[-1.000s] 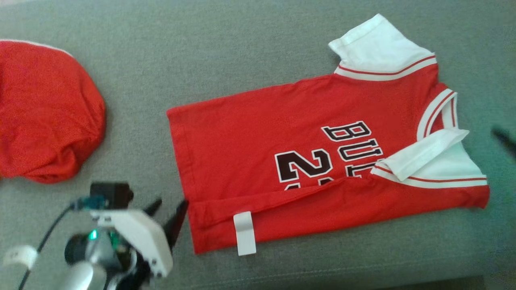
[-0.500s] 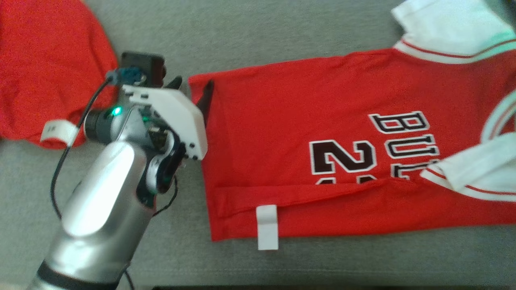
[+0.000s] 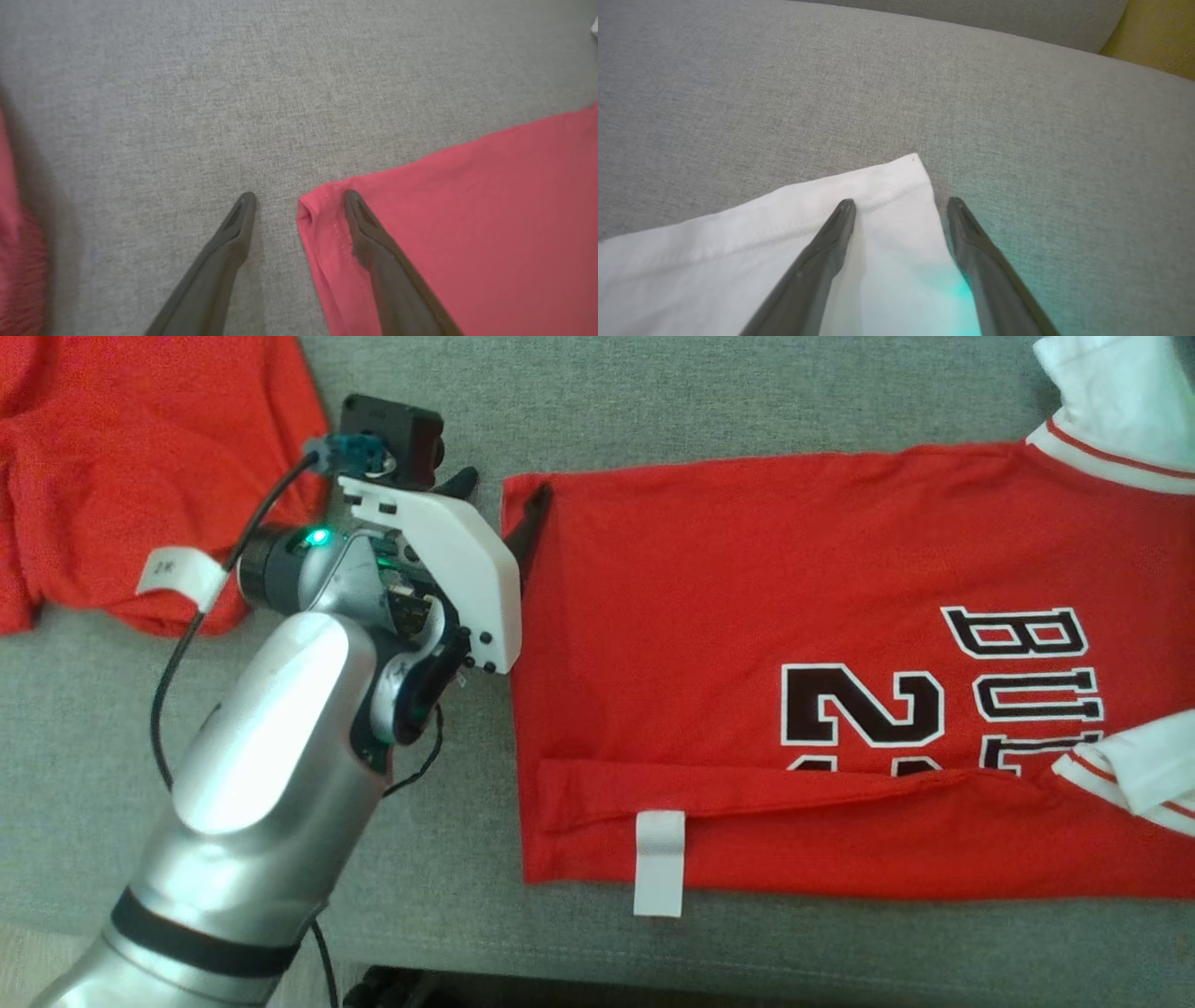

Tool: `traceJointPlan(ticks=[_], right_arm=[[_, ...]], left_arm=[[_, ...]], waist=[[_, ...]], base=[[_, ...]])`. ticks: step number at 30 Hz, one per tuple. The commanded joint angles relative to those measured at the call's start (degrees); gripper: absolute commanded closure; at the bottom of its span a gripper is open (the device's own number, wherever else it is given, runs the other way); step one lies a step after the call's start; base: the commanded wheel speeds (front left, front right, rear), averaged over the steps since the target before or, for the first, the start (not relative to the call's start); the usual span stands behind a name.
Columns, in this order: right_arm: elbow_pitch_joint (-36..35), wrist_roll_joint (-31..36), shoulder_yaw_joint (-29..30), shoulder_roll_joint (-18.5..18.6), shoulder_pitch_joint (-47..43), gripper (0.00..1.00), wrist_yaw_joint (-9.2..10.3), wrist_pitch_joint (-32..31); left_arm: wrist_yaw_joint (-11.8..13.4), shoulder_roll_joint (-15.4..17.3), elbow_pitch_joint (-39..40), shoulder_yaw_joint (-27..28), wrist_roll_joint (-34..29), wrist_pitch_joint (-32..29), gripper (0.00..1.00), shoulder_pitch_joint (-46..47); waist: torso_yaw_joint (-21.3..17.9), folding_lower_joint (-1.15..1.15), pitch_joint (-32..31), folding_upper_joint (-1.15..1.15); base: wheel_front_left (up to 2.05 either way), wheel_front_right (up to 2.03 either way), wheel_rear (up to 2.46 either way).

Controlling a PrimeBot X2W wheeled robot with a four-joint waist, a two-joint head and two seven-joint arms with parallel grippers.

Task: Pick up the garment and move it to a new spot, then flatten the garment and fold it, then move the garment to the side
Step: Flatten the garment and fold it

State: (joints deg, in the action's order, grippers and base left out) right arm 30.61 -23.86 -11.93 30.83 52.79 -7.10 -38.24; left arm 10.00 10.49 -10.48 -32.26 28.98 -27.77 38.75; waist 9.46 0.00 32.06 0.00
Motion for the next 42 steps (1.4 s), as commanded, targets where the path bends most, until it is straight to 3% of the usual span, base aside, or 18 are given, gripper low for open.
traceJointPlan(ticks=[1,5,6,7,8,10,11,12,18,24,28,33,42], right_arm=[[-1.21,-0.62,-0.90,0.32,0.07,0.00,-0.39,0.14],[-0.14,-2.46,-2.47,0.47,0.59,0.00,-0.39,0.59],[0.04,-2.88,-2.88,0.52,0.68,0.05,-0.39,0.69],[0.17,-3.38,-3.30,0.51,0.72,0.25,-0.39,0.75],[0.30,-4.06,-3.69,0.44,0.74,0.59,-0.39,0.77],[0.46,-5.25,-4.58,0.36,0.76,1.00,-0.39,0.79],[0.32,-5.68,-5.11,0.38,0.80,1.00,-0.39,1.22],[0.24,-5.77,-5.42,0.47,0.91,1.00,-0.39,2.12],[2.02,-5.27,-3.30,0.16,3.25,1.00,-0.39,10.09],[1.91,-7.48,-2.82,1.05,3.79,1.00,-0.39,12.29],[-2.60,-10.85,-4.60,2.92,0.16,1.00,-0.39,12.93],[-11.27,-14.86,-7.07,8.01,-8.80,1.00,-0.39,12.90],[-23.28,-17.41,-4.05,11.63,-25.84,1.00,-0.39,12.00]], left_arm=[[-0.46,1.67,0.54,1.15,0.32,-1.02,0.00,0.43],[-1.89,2.22,1.07,0.67,1.46,-2.33,0.00,0.22],[-2.38,2.01,1.36,0.59,2.15,-2.62,0.00,0.06],[-2.82,1.82,1.65,0.47,2.75,-2.91,0.00,-0.07],[-3.22,1.76,1.89,0.24,3.09,-3.25,0.00,-0.12],[-3.84,1.78,2.16,-0.37,3.24,-3.76,0.06,-0.01],[-4.06,1.76,2.24,-0.63,3.19,-3.79,0.62,0.13],[-4.16,1.80,2.22,-0.81,3.05,-3.76,1.00,0.28],[-3.39,2.28,1.79,0.92,2.51,-0.77,1.00,1.62],[-2.46,3.03,3.29,3.72,2.99,3.16,1.00,1.45],[-1.74,4.02,6.44,4.87,3.73,4.72,1.00,-1.70],[-1.02,5.57,12.14,6.10,5.53,6.12,1.00,-8.33],[1.28,8.26,19.94,8.46,7.99,7.95,1.00,-19.94]], waist=[[-0.15,0.00,-0.04,0.00],[-0.61,0.00,-0.22,0.00],[-0.73,0.00,-0.27,0.00],[-0.84,0.00,-0.31,0.00],[-0.94,0.00,-0.36,0.00],[-1.15,0.00,-0.53,0.00],[-1.30,0.00,-0.67,0.00],[-1.51,0.00,-0.83,0.00],[-3.25,0.00,-2.14,0.00],[-5.43,0.00,-4.12,0.00],[-7.22,0.00,-5.94,0.00],[-9.30,0.00,-8.12,0.00],[-12.09,0.00,-12.41,0.00]], base=[[0.00,0.00,0.00],[0.00,0.00,0.00],[0.00,0.00,0.00],[0.00,0.00,0.00],[0.00,0.00,0.00],[0.00,0.00,0.00],[0.00,0.00,0.00],[0.00,0.00,0.00],[0.00,0.00,0.00],[0.00,0.00,0.00],[0.00,0.00,0.00],[0.00,0.00,0.00],[0.00,0.00,0.00]])
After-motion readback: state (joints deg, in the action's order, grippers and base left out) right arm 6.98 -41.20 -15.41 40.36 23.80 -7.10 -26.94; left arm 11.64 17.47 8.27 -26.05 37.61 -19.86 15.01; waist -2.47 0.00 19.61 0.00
